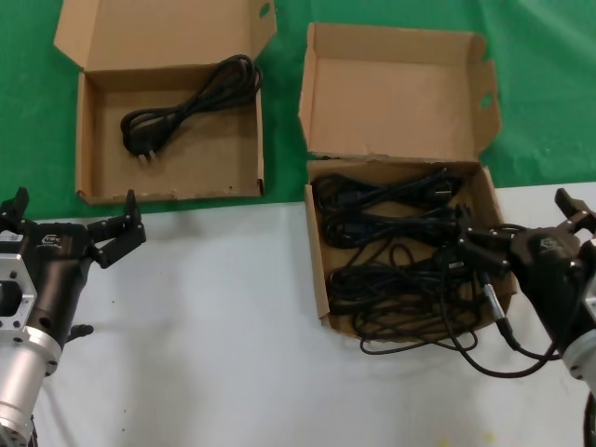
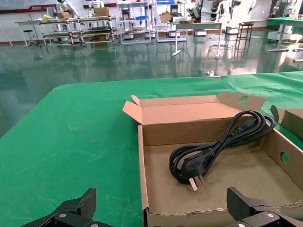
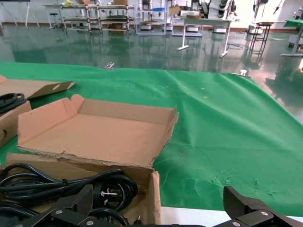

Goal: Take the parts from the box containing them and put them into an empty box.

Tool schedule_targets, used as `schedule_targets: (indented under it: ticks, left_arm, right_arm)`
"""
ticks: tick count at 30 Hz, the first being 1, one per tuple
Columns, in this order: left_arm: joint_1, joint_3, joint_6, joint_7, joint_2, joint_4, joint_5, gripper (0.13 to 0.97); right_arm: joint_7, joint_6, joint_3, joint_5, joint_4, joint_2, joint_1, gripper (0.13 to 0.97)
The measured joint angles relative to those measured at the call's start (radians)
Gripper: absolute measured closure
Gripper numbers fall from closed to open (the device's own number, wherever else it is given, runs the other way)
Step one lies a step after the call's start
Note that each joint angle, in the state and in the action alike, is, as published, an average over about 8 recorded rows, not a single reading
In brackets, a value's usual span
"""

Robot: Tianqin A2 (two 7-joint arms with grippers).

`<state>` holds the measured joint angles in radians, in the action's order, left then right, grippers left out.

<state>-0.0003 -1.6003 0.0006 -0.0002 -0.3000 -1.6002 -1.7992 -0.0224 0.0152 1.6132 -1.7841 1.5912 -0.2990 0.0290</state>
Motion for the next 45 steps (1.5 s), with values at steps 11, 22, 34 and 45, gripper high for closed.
schedule_targets:
  ticks: [11,22,34,45]
  left_arm:
    - [0.000,0.000,0.000,0.000,0.000,0.000,0.000,0.132]
    - [0.000,0.000,0.000,0.000,0.000,0.000,0.000,0.132]
    - [0.000,0.000,0.000,0.000,0.000,0.000,0.000,0.132]
    - [0.000,0.000,0.000,0.000,0.000,0.000,0.000,0.132]
  right_arm:
    - [0.000,0.000,0.000,0.000,0.000,0.000,0.000,0.129]
    - [0.000,0.000,0.000,0.000,0.000,0.000,0.000,0.129]
    - [0.000,0.000,0.000,0.000,0.000,0.000,0.000,0.129]
    - [0.000,0.000,0.000,0.000,0.000,0.000,0.000,0.129]
